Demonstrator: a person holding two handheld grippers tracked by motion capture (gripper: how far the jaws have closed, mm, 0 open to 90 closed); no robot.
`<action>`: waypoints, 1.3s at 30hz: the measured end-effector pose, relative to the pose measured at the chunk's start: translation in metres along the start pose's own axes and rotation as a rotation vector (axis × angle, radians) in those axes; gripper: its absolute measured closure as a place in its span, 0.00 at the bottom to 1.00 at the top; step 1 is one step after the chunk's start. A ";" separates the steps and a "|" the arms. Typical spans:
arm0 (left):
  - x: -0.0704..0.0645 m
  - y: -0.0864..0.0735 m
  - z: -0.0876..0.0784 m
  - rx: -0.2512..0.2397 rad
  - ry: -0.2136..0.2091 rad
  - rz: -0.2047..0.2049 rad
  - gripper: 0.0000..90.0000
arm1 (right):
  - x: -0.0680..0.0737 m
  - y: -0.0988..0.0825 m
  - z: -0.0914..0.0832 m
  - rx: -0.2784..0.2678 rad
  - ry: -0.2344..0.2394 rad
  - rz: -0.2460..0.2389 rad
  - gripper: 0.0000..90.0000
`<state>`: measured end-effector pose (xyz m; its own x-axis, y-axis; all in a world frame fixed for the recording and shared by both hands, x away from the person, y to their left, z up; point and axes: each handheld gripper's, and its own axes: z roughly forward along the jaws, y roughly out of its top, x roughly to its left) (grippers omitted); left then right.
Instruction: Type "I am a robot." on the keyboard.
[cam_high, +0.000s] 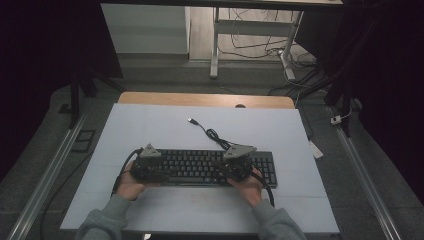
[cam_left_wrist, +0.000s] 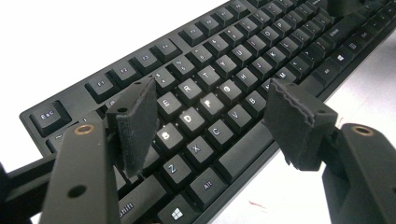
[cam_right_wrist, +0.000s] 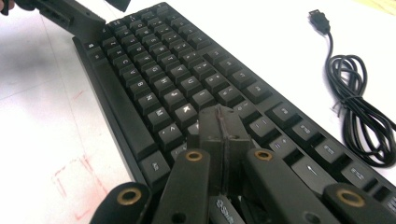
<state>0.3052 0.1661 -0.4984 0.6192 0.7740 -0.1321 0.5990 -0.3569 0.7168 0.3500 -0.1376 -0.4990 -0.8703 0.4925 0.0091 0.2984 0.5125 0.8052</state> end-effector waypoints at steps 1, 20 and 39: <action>0.000 0.000 0.000 -0.001 0.001 0.000 0.38 | 0.000 0.001 0.002 0.000 0.001 -0.002 1.00; -0.001 0.001 0.004 0.012 -0.002 0.008 0.38 | -0.002 0.014 0.039 0.060 -0.030 0.001 0.99; -0.001 0.001 0.006 0.020 0.000 0.013 0.38 | -0.004 0.015 0.048 0.106 -0.045 -0.001 0.99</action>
<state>0.3078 0.1619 -0.5018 0.6271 0.7692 -0.1227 0.6007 -0.3773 0.7048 0.3771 -0.0981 -0.5160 -0.8529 0.5216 -0.0201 0.3392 0.5831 0.7382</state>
